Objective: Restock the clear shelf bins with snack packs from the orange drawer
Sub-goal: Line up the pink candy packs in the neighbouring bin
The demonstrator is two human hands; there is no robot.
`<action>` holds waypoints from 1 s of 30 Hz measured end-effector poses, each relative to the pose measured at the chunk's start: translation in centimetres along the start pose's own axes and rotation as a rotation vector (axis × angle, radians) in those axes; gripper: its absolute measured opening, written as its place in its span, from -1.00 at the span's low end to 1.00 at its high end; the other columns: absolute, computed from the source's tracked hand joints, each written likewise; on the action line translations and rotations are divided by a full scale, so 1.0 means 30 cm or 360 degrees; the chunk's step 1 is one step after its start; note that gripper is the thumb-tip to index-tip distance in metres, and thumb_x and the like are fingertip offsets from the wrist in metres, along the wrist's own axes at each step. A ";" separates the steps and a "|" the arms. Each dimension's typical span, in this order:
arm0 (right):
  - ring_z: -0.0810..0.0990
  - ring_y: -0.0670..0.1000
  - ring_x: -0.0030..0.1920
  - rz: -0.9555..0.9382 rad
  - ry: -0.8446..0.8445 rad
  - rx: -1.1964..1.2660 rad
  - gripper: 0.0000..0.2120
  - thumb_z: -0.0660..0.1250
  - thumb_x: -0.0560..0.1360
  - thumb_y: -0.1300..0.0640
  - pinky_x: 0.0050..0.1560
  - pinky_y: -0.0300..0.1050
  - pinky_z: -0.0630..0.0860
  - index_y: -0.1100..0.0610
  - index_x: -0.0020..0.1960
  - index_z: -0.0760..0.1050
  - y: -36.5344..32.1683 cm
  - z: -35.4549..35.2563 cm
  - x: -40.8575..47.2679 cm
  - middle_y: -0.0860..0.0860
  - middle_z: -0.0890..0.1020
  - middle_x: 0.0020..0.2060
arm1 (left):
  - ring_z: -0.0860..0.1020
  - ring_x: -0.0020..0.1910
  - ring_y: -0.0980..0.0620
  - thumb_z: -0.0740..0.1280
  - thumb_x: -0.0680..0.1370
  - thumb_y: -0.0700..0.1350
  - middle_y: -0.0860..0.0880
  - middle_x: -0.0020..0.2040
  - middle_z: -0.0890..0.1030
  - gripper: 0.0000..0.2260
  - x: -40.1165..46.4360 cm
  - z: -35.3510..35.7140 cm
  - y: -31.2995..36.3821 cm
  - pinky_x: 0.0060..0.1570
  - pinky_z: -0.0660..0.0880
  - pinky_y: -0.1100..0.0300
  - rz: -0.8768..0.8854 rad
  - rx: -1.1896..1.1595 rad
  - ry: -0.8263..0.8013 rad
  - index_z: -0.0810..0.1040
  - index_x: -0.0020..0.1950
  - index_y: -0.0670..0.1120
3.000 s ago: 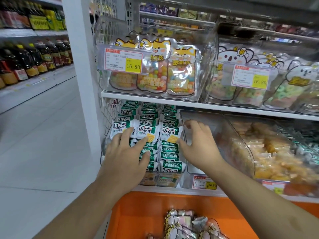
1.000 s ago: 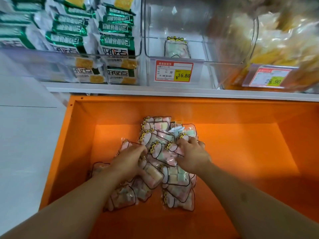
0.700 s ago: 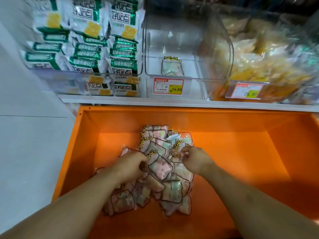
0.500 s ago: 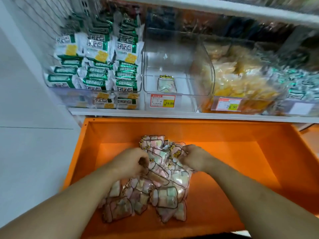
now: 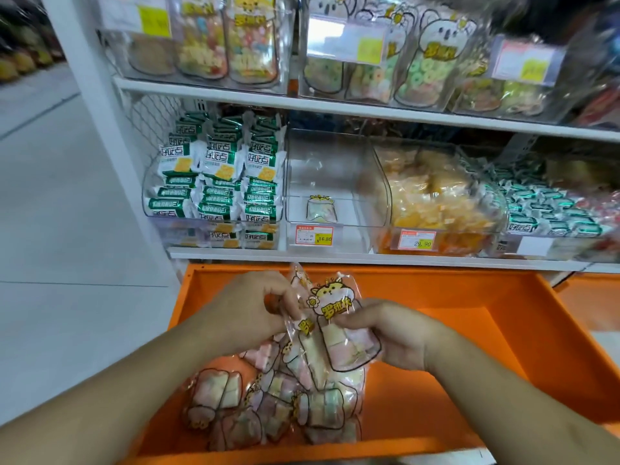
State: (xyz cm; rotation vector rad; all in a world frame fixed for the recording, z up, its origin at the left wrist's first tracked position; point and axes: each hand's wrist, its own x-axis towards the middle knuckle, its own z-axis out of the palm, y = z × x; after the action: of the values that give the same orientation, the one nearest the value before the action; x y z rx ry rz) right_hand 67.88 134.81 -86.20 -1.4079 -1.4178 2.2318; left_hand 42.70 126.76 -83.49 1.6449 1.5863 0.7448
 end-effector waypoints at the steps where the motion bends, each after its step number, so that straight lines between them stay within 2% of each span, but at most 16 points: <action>1: 0.48 0.28 0.17 -0.0022 -0.0093 0.0053 -0.28 0.70 0.31 0.07 0.18 0.13 0.46 0.40 0.30 0.54 -0.010 0.021 -0.015 0.30 0.55 0.21 | 0.65 -0.07 0.13 0.57 0.43 -0.32 0.21 -0.03 0.64 -0.71 -0.010 -0.009 0.014 -0.06 0.65 0.01 0.0022 -0.0002 0.0024 0.73 -0.24 0.11; 4: 0.70 0.21 0.13 -0.0072 -0.0241 0.0189 -0.71 0.45 0.55 0.22 0.26 0.17 0.61 0.28 0.25 0.67 -0.042 0.060 -0.044 0.26 0.68 0.21 | 0.65 -0.01 0.16 0.48 0.39 -0.41 0.22 -0.01 0.65 -0.64 -0.026 -0.043 0.045 0.03 0.64 0.04 0.0028 -0.0044 0.0125 0.73 -0.24 0.10; 7: 0.75 0.16 0.07 -0.0172 -0.0285 0.0253 -0.78 0.42 0.56 0.23 0.16 0.14 0.68 0.20 0.19 0.71 -0.090 0.086 -0.067 0.21 0.72 0.16 | 0.65 0.04 0.18 0.45 0.38 -0.43 0.21 -0.01 0.68 -0.60 -0.014 -0.075 0.045 0.10 0.64 0.00 -0.0012 -0.0107 0.0254 0.71 -0.22 0.11; 9: 0.76 0.10 -0.04 -0.0234 -0.0268 0.0237 -0.87 0.44 0.56 0.25 0.00 0.05 0.72 0.16 0.03 0.76 -0.122 0.087 -0.078 0.17 0.75 0.02 | 0.63 0.07 0.18 0.47 0.38 -0.41 0.18 0.03 0.67 -0.55 0.005 -0.086 0.037 0.09 0.65 0.01 -0.0022 -0.0077 0.0341 0.69 -0.10 0.19; 11: 0.75 0.01 -0.23 -0.0331 -0.0173 0.0221 -0.76 0.40 0.54 0.28 -0.23 -0.11 0.68 0.11 -0.24 0.75 -0.157 0.079 -0.086 0.09 0.75 -0.20 | 0.57 0.18 0.30 0.51 0.41 -0.37 0.22 0.16 0.58 -0.48 0.025 -0.094 0.033 0.09 0.63 0.19 0.0010 -0.0036 0.0406 0.63 0.09 0.25; 12: 0.74 -0.01 -0.26 -0.0379 -0.0150 0.0221 -0.77 0.41 0.51 0.28 -0.26 -0.14 0.66 0.11 -0.27 0.74 -0.170 0.067 -0.088 0.07 0.75 -0.23 | 0.52 0.22 0.38 0.53 0.44 -0.33 0.24 0.23 0.53 -0.46 0.033 -0.101 0.033 0.07 0.61 0.29 0.0026 -0.0056 0.0426 0.58 0.19 0.26; 14: 0.73 0.04 -0.21 -0.0462 -0.0031 0.0182 -0.93 0.51 0.44 0.25 -0.17 -0.14 0.64 0.18 -0.22 0.73 -0.199 0.044 -0.098 0.12 0.74 -0.17 | 0.44 0.25 0.48 0.56 0.47 -0.27 0.25 0.32 0.45 -0.42 0.049 -0.121 0.032 0.01 0.54 0.48 0.0019 -0.0114 0.0438 0.52 0.33 0.23; 15: 0.70 0.11 -0.16 -0.0518 0.0046 0.0143 -0.85 0.60 0.40 0.21 -0.06 -0.08 0.60 0.27 -0.18 0.69 -0.207 0.021 -0.086 0.19 0.71 -0.14 | 0.43 0.26 0.49 0.58 0.47 -0.24 0.27 0.35 0.42 -0.40 0.056 -0.132 0.030 0.00 0.53 0.50 0.0009 -0.0105 0.0431 0.51 0.37 0.23; 17: 0.60 0.20 -0.03 -0.0578 0.0143 0.0043 -0.49 0.69 0.31 0.09 0.11 0.08 0.44 0.43 -0.03 0.54 -0.229 -0.008 -0.078 0.42 0.63 -0.05 | 0.45 0.29 0.46 0.60 0.45 -0.21 0.32 0.41 0.37 -0.37 0.068 -0.151 0.027 0.06 0.58 0.38 -0.0030 -0.0083 0.0394 0.50 0.38 0.28; 18: 0.58 0.24 0.00 -0.0608 0.0192 0.0053 -0.42 0.68 0.30 0.06 0.14 0.14 0.43 0.46 0.04 0.52 -0.243 -0.013 -0.079 0.51 0.60 0.04 | 0.45 0.31 0.45 0.61 0.44 -0.20 0.31 0.42 0.39 -0.35 0.074 -0.156 0.023 0.10 0.61 0.29 -0.0068 -0.0109 0.0373 0.50 0.38 0.30; 19: 0.61 0.26 0.00 -0.0630 0.0211 0.0045 -0.44 0.66 0.33 0.07 0.14 0.16 0.47 0.46 0.07 0.55 -0.253 -0.025 -0.075 0.51 0.60 0.09 | 0.46 0.34 0.42 0.62 0.43 -0.21 0.28 0.42 0.44 -0.33 0.078 -0.159 0.020 0.15 0.62 0.20 -0.0114 -0.0168 0.0350 0.49 0.38 0.32; 20: 0.65 0.25 -0.03 -0.0647 0.0219 0.0052 -0.57 0.65 0.38 0.12 0.11 0.11 0.54 0.41 0.05 0.61 -0.259 -0.039 -0.070 0.45 0.65 0.06 | 0.47 0.36 0.38 0.63 0.42 -0.22 0.25 0.41 0.50 -0.30 0.081 -0.160 0.011 0.20 0.63 0.10 -0.0168 -0.0243 0.0330 0.49 0.39 0.34; 22: 0.69 0.12 -0.20 -0.0690 0.0295 0.0052 -0.89 0.55 0.46 0.22 -0.14 -0.13 0.59 0.25 -0.18 0.68 -0.278 -0.047 -0.074 0.24 0.73 -0.19 | 0.53 0.36 0.24 0.64 0.40 -0.26 0.21 0.39 0.56 -0.27 0.086 -0.159 -0.002 0.26 0.61 -0.02 -0.0282 -0.0386 0.0320 0.51 0.38 0.37; 24: 0.65 0.03 -0.31 -0.0710 0.0314 0.0142 -0.82 0.49 0.52 0.27 -0.30 -0.22 0.53 0.15 -0.26 0.66 -0.275 -0.068 -0.068 0.12 0.69 -0.30 | 0.64 0.21 0.15 0.63 0.40 -0.33 0.10 0.30 0.64 -0.31 0.089 -0.155 0.000 0.28 0.59 -0.02 -0.0395 -0.0553 0.0318 0.58 0.36 0.26; 27: 0.68 0.07 -0.29 -0.0698 0.0351 0.0202 -0.84 0.47 0.53 0.27 -0.24 -0.17 0.57 0.18 -0.23 0.66 -0.273 -0.066 -0.068 0.16 0.71 -0.25 | 0.70 0.08 -0.05 0.55 0.40 -0.44 -0.05 0.02 0.76 -0.52 0.087 -0.135 0.031 0.23 0.57 0.03 -0.0471 -0.0807 0.0282 0.69 0.24 -0.05; 30: 0.58 -0.05 -0.48 -0.0677 0.0333 0.0279 -0.52 0.41 0.57 0.32 -0.36 -0.27 0.51 0.06 -0.49 0.55 -0.274 -0.042 -0.083 0.00 0.60 -0.48 | 0.69 0.06 -0.16 0.42 0.46 -0.52 -0.25 0.05 0.73 -0.58 0.074 -0.111 0.055 0.19 0.57 0.01 -0.0561 -0.1118 0.0292 0.68 0.24 -0.18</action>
State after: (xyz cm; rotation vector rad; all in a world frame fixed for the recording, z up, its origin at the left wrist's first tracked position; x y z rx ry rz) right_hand 67.46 138.70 -78.44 -1.1191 -1.2732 1.8335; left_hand 41.13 129.36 -80.41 0.7884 1.4448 1.1184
